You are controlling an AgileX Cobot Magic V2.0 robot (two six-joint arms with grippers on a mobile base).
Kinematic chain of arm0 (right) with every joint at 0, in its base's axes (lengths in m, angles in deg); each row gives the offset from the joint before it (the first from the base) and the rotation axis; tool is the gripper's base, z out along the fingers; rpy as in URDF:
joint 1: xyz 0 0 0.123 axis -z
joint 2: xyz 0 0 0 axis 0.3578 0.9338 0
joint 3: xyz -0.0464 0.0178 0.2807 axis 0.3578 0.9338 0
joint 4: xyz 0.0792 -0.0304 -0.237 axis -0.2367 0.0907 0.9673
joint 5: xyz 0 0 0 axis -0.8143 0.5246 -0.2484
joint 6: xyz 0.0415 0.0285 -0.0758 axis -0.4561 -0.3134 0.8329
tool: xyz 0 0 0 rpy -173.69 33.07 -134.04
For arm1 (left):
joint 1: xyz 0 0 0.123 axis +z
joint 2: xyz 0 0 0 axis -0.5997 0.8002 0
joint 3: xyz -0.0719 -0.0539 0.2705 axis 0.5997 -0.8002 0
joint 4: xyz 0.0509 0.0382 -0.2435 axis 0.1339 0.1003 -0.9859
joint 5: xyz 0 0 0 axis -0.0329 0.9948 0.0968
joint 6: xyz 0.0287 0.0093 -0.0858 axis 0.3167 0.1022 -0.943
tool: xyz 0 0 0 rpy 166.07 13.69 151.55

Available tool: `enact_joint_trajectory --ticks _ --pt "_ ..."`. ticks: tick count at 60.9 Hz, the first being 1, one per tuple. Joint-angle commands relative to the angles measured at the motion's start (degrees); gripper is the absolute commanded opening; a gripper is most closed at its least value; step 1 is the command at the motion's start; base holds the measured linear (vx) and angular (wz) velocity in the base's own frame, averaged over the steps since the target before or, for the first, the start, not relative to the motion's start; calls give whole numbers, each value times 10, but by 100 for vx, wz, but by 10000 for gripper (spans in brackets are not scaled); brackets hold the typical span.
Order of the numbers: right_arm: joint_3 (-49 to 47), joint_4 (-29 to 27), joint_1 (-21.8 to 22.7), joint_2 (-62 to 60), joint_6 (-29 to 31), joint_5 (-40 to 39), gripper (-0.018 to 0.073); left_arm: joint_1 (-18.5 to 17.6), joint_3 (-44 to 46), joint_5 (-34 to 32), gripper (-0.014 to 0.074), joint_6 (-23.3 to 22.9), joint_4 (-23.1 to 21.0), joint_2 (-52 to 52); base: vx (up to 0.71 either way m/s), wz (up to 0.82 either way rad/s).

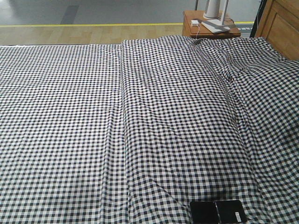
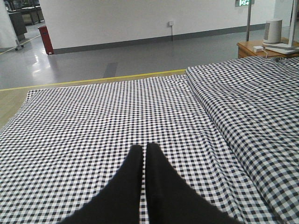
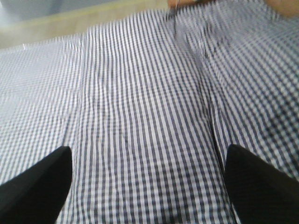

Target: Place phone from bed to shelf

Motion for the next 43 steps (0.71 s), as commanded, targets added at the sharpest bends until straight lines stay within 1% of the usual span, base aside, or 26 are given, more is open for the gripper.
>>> enact_joint_trajectory --ticks 1,5,9,14,18,24,30,36,43 --pt "-52 15 5 56 7 10 613 1 12 -41 1 -3 -5 -8 0 0" --pt "-64 14 21 93 7 11 612 1 12 -41 1 -3 -5 -8 0 0" --pt "-68 9 48 129 13 10 610 1 12 -41 1 -3 -5 -8 0 0" --pt "-67 -12 92 172 44 11 609 1 12 -41 1 -3 -5 -8 0 0" --pt "-67 -53 132 206 91 14 606 1 12 -41 1 -3 -5 -8 0 0" --pt "-67 -152 191 256 189 27 601 1 12 -41 1 -3 -5 -8 0 0" --pt "-67 -232 240 309 281 35 596 1 12 -41 1 -3 -5 -8 0 0" --pt "-67 -283 275 366 375 35 595 1 12 -41 1 -3 -5 -8 0 0" --pt "-67 -322 298 431 434 42 595 1 12 -41 1 -3 -5 -8 0 0"
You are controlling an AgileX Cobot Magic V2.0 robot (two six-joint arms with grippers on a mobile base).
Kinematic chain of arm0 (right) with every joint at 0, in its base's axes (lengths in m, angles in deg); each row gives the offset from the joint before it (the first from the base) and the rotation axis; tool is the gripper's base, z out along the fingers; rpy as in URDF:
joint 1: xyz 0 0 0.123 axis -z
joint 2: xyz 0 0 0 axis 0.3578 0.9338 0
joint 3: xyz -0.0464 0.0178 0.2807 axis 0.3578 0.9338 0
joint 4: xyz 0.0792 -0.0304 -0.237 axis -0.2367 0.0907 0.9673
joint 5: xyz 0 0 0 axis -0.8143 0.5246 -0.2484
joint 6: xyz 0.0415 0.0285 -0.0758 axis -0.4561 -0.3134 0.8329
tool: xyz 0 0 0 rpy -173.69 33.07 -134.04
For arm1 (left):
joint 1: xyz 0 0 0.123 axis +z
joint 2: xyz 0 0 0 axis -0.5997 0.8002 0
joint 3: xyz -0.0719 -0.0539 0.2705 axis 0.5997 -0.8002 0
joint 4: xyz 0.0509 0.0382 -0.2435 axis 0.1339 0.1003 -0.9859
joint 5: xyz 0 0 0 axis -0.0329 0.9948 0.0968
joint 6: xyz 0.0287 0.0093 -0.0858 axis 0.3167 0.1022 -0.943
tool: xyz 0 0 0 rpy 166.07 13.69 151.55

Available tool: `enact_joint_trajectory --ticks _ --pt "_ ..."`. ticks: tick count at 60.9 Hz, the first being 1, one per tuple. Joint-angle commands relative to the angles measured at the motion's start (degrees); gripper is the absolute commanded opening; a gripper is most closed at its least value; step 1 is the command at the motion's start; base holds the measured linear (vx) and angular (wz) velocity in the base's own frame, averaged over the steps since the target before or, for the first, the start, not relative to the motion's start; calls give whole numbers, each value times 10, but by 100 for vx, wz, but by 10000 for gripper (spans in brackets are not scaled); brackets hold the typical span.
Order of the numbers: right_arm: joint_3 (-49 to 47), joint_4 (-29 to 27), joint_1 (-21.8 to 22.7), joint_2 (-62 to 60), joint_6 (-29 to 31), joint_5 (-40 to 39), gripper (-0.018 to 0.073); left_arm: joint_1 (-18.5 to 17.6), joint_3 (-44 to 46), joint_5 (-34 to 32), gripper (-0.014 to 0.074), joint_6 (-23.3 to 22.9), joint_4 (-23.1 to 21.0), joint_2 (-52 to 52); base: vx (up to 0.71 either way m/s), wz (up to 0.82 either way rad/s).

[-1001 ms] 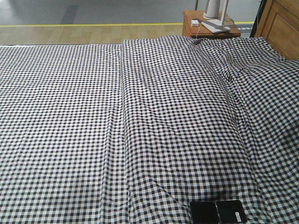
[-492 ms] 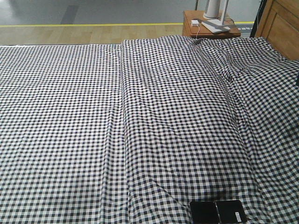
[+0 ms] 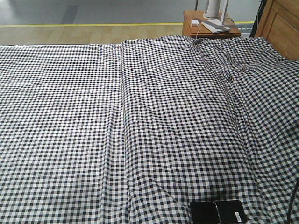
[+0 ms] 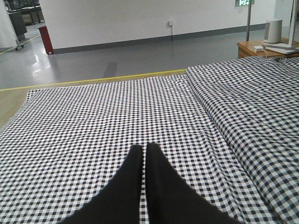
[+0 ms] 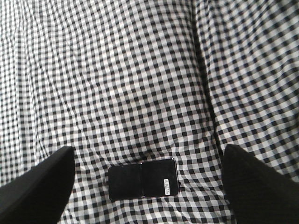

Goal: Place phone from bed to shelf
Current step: 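Lower the right gripper toward the black phone at the bed edge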

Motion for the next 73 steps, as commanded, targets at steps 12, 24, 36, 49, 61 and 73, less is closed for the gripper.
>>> enact_joint_trajectory --ticks 12,24,36,49,61,73 --pt "-19 -68 19 124 113 3 595 1 12 -41 1 -3 -5 -8 0 0" --pt "-19 -95 19 215 168 4 595 1 12 -41 1 -3 -5 -8 0 0" --pt "-19 -103 19 297 201 24 595 1 12 -41 1 -3 -5 -8 0 0" --pt "-19 -108 19 360 239 49 595 1 12 -41 1 -3 -5 -8 0 0" --pt "-19 -128 19 410 275 60 595 1 12 -41 1 -3 -5 -8 0 0" --pt "-19 -141 18 463 293 64 595 1 12 -41 1 -3 -5 -8 0 0"
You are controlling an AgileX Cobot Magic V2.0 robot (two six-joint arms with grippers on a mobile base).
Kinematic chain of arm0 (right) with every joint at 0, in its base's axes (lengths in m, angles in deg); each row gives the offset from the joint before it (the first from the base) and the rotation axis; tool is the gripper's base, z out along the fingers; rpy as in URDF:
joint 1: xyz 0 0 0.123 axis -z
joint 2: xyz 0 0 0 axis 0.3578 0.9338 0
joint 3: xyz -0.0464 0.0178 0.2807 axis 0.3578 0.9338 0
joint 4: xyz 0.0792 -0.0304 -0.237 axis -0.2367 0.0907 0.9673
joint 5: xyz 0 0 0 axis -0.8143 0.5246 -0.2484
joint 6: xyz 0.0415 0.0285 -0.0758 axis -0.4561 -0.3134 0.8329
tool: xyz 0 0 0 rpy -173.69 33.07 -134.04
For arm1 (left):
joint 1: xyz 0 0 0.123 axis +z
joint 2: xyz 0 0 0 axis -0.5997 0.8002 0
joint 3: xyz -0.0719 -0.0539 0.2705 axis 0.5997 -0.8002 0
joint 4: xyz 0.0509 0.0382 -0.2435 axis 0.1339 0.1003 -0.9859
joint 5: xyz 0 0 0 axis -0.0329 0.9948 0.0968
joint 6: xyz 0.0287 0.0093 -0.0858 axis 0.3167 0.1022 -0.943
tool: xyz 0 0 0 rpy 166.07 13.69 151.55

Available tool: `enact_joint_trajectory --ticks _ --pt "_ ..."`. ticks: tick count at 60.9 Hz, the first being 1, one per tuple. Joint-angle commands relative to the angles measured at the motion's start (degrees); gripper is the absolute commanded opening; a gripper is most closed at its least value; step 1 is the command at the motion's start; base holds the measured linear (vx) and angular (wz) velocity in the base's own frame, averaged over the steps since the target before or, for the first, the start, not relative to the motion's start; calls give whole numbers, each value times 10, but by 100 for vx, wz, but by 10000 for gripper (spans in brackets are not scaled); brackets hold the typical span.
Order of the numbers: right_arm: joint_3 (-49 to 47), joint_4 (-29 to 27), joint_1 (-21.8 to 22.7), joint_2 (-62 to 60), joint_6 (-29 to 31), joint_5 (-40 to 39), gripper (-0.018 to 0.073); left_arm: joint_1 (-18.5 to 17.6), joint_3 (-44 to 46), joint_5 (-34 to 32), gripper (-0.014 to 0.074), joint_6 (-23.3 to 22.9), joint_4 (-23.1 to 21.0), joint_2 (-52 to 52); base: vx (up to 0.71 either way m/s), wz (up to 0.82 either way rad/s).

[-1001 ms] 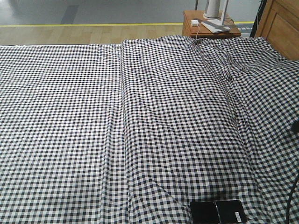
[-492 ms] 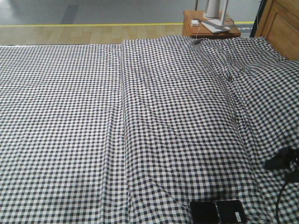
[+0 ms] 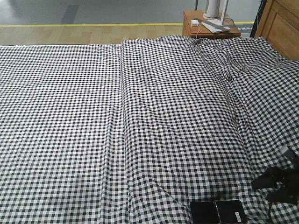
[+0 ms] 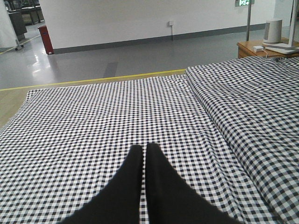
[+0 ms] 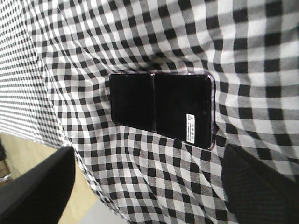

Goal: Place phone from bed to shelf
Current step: 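Lower the right gripper toward the black phone at the bed edge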

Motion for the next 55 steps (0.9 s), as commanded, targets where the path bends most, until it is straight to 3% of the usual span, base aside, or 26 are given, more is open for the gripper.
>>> enact_joint_trajectory --ticks 1,55 --pt "-9 -16 3 -8 19 33 595 1 12 -41 1 -3 -5 -8 0 0" --pt "-11 -109 2 115 139 -5 595 1 12 -41 1 -3 -5 -8 0 0"
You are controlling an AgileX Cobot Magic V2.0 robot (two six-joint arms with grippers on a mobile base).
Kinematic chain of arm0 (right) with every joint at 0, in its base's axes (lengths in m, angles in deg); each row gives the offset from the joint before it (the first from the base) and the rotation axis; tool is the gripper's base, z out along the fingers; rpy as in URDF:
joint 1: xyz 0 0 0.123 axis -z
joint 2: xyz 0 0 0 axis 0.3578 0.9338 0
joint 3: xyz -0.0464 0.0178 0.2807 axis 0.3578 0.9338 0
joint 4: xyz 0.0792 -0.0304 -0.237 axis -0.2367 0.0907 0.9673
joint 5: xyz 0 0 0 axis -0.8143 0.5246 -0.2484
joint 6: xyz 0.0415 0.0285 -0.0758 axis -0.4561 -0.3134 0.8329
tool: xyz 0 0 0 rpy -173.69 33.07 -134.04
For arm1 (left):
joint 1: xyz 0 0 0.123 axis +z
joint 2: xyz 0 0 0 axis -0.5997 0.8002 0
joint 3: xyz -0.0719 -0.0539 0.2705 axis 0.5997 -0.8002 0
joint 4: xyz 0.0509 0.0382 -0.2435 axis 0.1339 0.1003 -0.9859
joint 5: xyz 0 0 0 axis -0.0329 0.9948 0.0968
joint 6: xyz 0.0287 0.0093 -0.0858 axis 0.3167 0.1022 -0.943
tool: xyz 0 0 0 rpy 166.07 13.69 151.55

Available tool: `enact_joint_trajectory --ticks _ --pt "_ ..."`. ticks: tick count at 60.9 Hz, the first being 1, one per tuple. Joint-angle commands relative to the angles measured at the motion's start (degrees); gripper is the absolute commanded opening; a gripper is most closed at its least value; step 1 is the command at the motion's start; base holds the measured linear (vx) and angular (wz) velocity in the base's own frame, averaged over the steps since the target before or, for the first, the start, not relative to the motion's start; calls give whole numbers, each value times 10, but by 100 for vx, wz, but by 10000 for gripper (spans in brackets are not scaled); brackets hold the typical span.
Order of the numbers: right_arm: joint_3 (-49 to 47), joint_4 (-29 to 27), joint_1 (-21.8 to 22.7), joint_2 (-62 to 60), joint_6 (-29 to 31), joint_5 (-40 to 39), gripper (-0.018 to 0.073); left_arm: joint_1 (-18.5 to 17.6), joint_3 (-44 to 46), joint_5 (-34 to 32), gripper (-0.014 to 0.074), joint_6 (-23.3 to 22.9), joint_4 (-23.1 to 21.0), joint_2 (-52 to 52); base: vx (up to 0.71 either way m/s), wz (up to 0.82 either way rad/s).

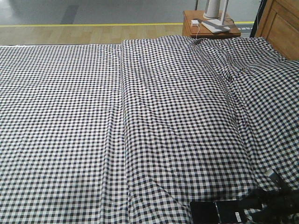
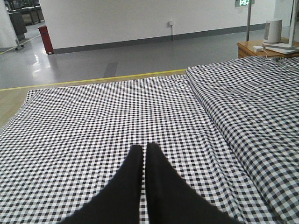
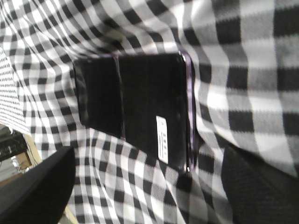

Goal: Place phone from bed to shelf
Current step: 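Lower the right gripper toward the black phone at the bed edge, then close the right gripper on the black phone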

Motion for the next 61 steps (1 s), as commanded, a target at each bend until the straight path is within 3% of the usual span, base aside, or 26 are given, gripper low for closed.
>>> enact_joint_trajectory --ticks 1,28,61 --pt "-6 -24 2 -30 17 39 595 1 12 -41 1 -3 -5 -8 0 0" --pt "-84 -14 -41 -5 -24 75 595 1 12 -41 1 -3 -5 -8 0 0" --pt "-89 -19 -70 61 -25 87 595 1 12 -41 1 -3 -5 -8 0 0"
